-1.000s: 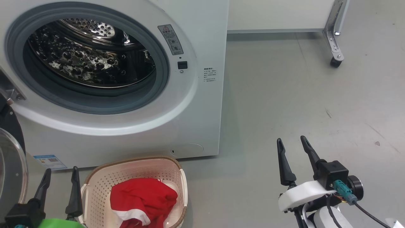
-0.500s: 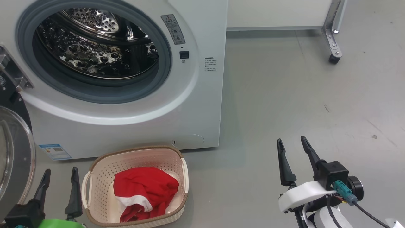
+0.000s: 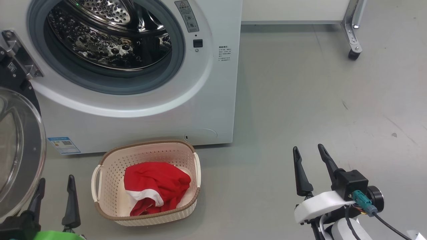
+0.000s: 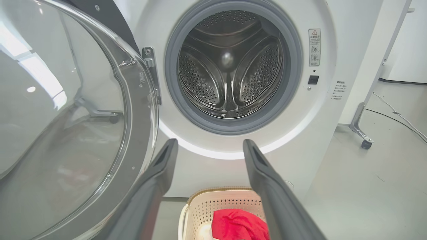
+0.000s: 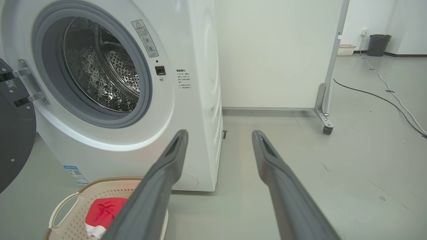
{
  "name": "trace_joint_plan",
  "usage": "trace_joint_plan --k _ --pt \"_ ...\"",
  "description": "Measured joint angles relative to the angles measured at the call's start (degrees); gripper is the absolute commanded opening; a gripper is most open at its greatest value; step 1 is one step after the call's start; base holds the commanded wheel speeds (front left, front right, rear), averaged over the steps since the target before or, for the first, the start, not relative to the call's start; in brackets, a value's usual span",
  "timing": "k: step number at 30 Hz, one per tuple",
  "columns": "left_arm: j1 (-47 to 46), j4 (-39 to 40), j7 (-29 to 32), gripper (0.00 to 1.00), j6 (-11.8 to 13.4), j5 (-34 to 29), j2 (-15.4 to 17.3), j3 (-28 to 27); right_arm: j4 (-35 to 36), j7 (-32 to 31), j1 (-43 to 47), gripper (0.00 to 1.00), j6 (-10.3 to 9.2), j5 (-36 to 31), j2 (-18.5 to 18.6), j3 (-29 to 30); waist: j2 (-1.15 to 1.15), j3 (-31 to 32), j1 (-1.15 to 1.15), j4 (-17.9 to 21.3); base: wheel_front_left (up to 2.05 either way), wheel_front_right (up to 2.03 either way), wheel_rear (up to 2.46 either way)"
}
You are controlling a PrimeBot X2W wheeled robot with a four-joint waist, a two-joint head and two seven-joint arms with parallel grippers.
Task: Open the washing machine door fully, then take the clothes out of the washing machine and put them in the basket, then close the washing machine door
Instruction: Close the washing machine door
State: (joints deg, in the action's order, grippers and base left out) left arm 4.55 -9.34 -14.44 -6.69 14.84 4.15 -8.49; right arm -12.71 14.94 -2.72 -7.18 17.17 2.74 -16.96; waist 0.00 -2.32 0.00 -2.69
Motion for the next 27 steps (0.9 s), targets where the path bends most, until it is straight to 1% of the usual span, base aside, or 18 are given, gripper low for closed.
trace_joint_plan --k 6,17,23,27 --pt "0.0 0.1 0.0 1.00 0.0 0.0 -0.1 -1.0 0.0 0.0 0.0 1.00 0.00 0.0 0.0 0.0 0.00 -0.1 0.00 -0.3 -0.30 0.30 0.00" --pt "0.0 0.0 0.0 1.00 -0.2 -0.3 -0.5 -1.3 -0.1 0.0 0.0 1.00 0.00 0.0 0.0 0.1 0.00 0.1 0.00 -1.0 -0.05 0.05 0.00" --pt "0.0 -0.3 0.0 1.00 -0.2 -0.6 -0.8 -0.9 -0.2 0.0 0.0 1.00 0.01 0.0 0.0 0.2 0.00 0.4 0.00 -1.4 0.00 0.00 0.00" --pt "0.0 -1.2 0.0 1.00 -0.2 -1.3 -0.9 0.7 -0.2 0.0 0.4 1.00 0.01 0.0 0.0 1.1 0.00 0.5 0.00 -2.2 0.00 0.00 0.00"
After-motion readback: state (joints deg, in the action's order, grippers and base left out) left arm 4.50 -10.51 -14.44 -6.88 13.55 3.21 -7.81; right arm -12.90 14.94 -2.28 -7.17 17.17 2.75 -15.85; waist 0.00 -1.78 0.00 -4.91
